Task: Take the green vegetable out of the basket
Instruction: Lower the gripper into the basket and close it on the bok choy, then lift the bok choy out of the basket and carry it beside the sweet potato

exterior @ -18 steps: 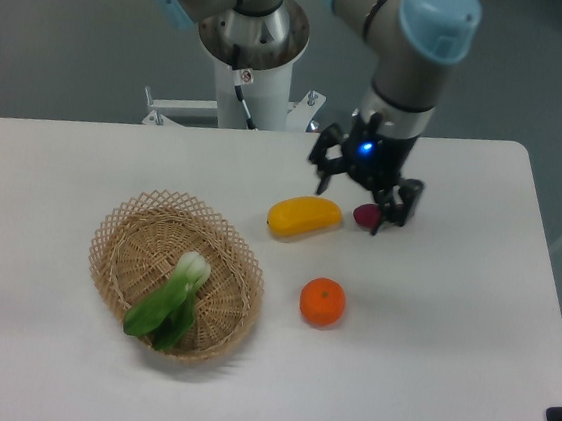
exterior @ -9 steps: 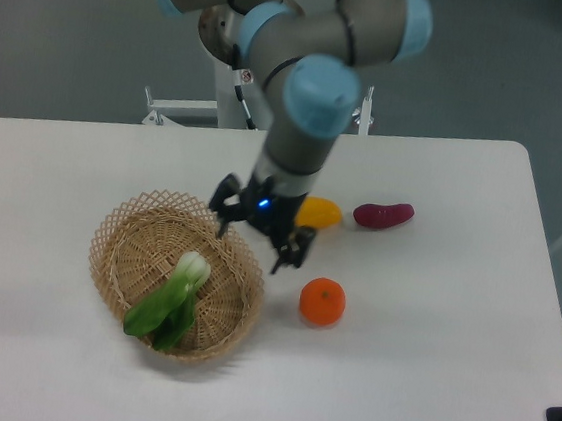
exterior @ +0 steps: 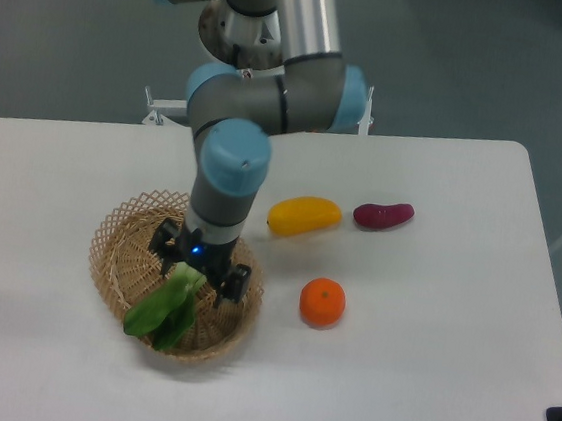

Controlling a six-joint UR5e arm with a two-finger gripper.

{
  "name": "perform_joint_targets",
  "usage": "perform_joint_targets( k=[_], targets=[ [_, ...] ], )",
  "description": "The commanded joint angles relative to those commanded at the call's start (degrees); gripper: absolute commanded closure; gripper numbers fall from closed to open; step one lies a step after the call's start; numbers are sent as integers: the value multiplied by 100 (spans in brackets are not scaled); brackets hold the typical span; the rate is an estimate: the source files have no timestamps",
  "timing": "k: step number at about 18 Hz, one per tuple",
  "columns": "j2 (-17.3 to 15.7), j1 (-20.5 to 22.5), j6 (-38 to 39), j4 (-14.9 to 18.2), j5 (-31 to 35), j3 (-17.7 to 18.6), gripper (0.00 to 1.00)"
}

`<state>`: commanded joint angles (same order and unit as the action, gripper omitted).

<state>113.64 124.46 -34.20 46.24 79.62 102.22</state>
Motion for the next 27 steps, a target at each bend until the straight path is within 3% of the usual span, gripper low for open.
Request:
perform_joint_targets(
  k=[10,11,13,16,18,24,27],
  targets=[
    [176,-167,115,-89,325,9,0],
    [176,-167,150,-132,352,9,3],
    [176,-167,203,-203,422,18,29],
    [150,-168,194,-203,440,9,53],
    [132,-167,168,-212,475,0,60],
    [53,-141,133,-185,484,-70,60],
    [-209,-45,37,-124,484,-79,60]
  ],
)
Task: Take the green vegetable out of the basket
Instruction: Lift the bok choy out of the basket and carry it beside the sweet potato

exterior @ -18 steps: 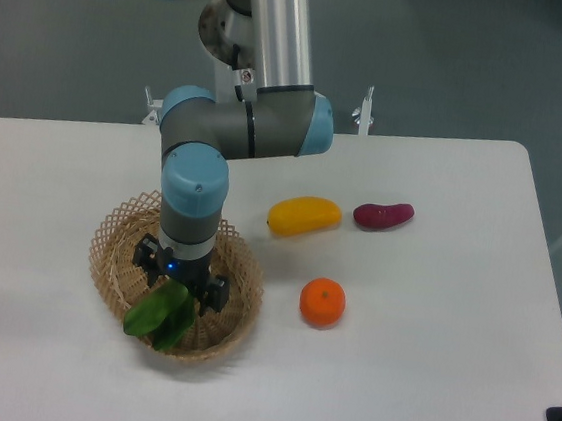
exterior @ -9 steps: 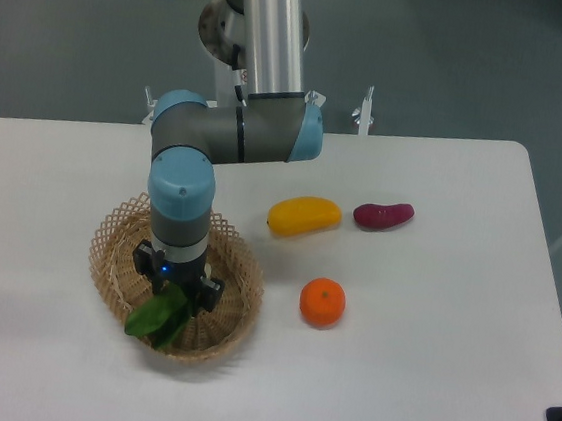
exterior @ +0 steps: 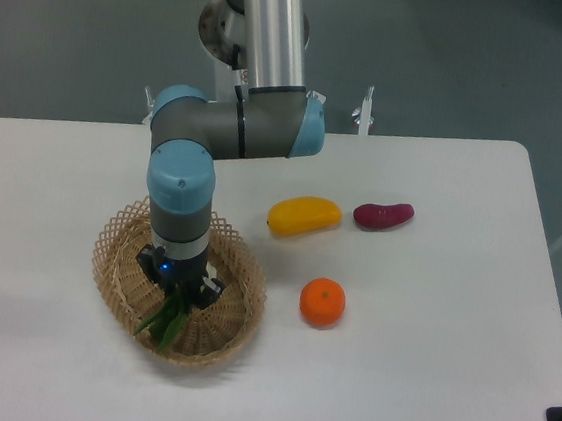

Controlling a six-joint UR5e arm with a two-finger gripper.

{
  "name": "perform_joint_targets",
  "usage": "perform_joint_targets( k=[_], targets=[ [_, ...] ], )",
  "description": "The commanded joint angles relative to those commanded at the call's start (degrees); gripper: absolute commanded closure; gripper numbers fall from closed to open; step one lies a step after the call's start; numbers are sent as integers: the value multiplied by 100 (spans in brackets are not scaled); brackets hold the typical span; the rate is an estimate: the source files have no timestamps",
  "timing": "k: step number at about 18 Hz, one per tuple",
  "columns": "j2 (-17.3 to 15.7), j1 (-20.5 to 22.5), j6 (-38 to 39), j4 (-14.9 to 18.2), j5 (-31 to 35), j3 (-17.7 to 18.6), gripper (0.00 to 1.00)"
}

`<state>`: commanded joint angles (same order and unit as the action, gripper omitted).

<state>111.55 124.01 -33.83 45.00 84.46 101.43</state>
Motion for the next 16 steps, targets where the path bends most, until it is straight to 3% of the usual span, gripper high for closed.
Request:
perform_joint_targets(
  k=[4,13,16],
  targets=[
    [-387,307,-361,333,-18,-52,58],
    [-792,1247,-1634,1695,-35,-896,59],
    [-871,1643,-1855,2065,-140,-1229,52]
  ],
)
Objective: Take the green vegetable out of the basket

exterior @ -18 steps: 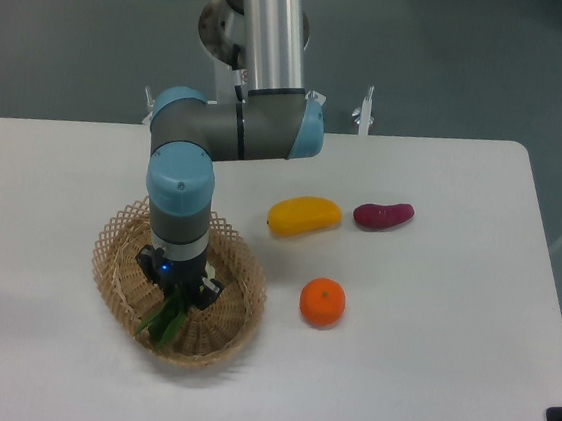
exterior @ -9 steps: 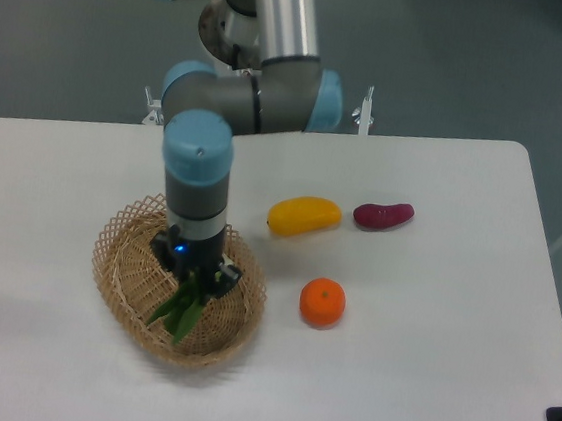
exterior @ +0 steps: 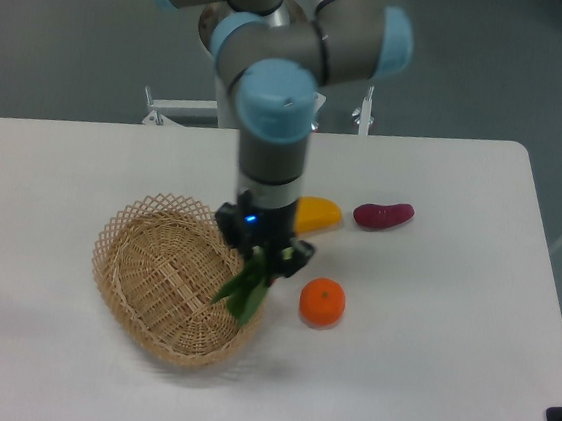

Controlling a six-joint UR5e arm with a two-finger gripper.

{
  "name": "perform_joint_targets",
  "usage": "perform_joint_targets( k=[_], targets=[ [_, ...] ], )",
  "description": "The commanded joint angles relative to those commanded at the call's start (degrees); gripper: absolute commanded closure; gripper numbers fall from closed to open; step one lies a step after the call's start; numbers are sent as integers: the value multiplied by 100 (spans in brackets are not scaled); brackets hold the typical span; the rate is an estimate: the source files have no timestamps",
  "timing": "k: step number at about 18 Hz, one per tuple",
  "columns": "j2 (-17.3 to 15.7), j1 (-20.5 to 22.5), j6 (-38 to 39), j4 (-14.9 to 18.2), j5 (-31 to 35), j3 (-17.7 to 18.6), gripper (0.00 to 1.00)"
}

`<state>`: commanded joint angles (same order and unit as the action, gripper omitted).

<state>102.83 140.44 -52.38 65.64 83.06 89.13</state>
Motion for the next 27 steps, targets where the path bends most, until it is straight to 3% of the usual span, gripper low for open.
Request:
perform_joint_targets(
  k=[6,10,13,21,27],
  targets=[
    [-9,651,-948,563,-9,-282,63],
    [-9,1029,-1607,564,-9,-291,63],
    [0,1179,-1758,564,17,-291,72],
    [88,1715,-2785,572,0,-397,72],
    [88,1706,-2804,564,0,-388,72]
  ],
)
